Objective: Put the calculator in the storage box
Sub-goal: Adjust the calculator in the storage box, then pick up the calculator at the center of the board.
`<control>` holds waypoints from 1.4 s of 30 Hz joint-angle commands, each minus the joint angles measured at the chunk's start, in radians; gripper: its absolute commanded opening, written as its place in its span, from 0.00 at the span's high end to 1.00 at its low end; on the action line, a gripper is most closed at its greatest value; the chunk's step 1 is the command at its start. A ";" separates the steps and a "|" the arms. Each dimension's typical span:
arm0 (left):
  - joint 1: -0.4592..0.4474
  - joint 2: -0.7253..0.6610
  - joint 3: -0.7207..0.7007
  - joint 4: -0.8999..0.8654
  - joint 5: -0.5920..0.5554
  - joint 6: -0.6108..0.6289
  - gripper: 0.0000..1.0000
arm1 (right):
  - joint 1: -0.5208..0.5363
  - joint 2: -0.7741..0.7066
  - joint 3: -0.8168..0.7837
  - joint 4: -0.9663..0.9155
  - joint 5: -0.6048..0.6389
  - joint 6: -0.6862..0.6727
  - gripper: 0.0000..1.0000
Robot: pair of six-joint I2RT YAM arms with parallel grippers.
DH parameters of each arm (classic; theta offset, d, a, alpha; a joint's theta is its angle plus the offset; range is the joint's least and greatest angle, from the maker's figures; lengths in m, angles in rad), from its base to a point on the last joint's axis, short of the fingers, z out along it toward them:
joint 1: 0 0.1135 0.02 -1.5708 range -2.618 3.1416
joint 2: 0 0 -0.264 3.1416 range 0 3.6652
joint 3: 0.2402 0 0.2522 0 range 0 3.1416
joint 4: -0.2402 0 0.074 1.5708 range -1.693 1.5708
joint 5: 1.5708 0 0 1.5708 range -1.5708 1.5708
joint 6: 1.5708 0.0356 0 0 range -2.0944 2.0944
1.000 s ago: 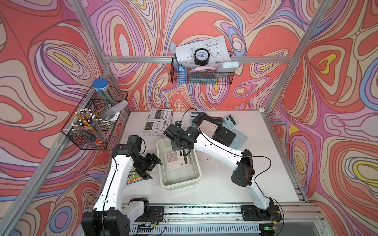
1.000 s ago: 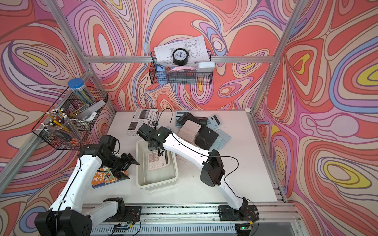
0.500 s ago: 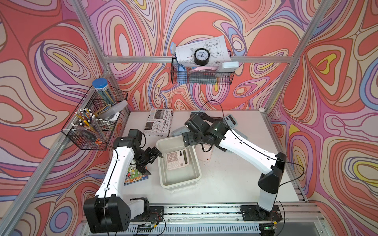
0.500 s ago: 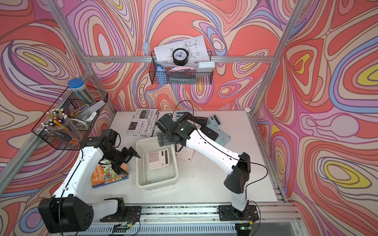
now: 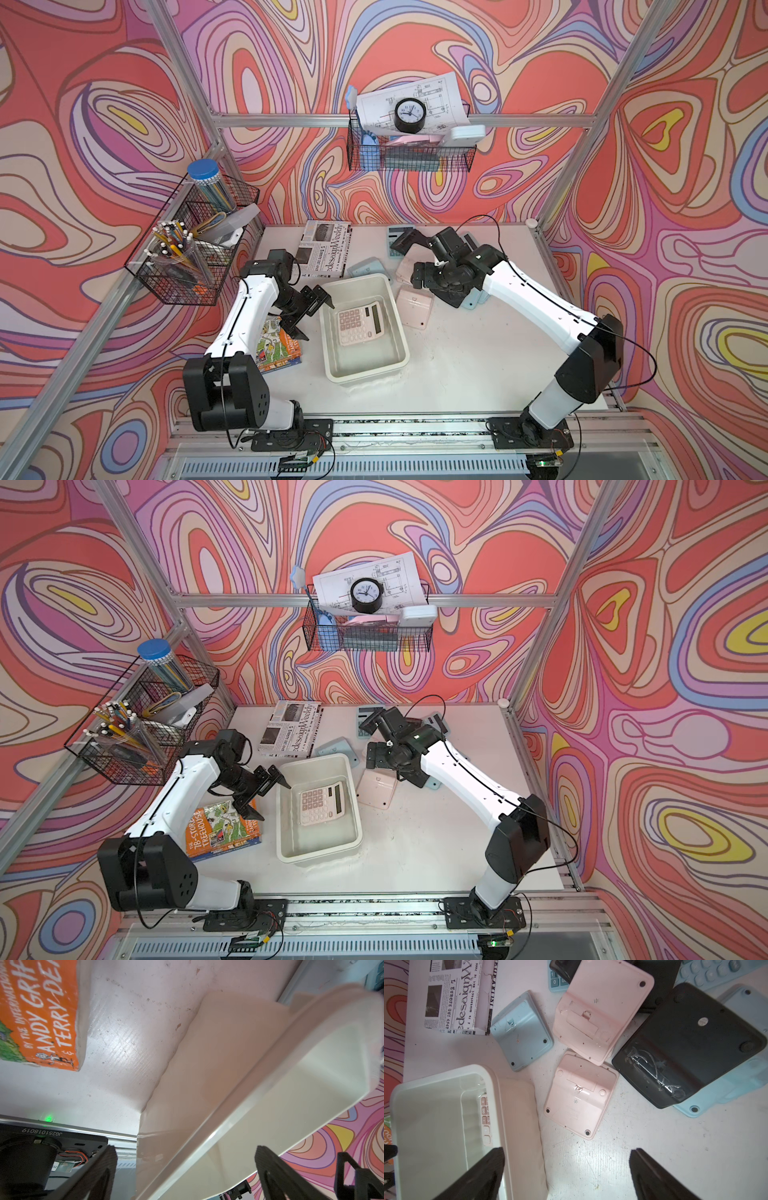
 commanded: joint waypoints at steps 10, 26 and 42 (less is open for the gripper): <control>0.008 0.012 0.063 -0.017 -0.027 0.039 0.03 | -0.192 0.030 -0.278 0.315 -0.374 0.123 0.07; 0.007 0.026 0.065 -0.037 -0.022 0.079 0.03 | -0.220 0.191 -0.554 0.778 -0.448 0.287 0.15; 0.007 0.027 0.073 -0.073 -0.027 0.093 0.03 | -0.220 0.388 -0.716 1.251 -0.540 0.424 0.26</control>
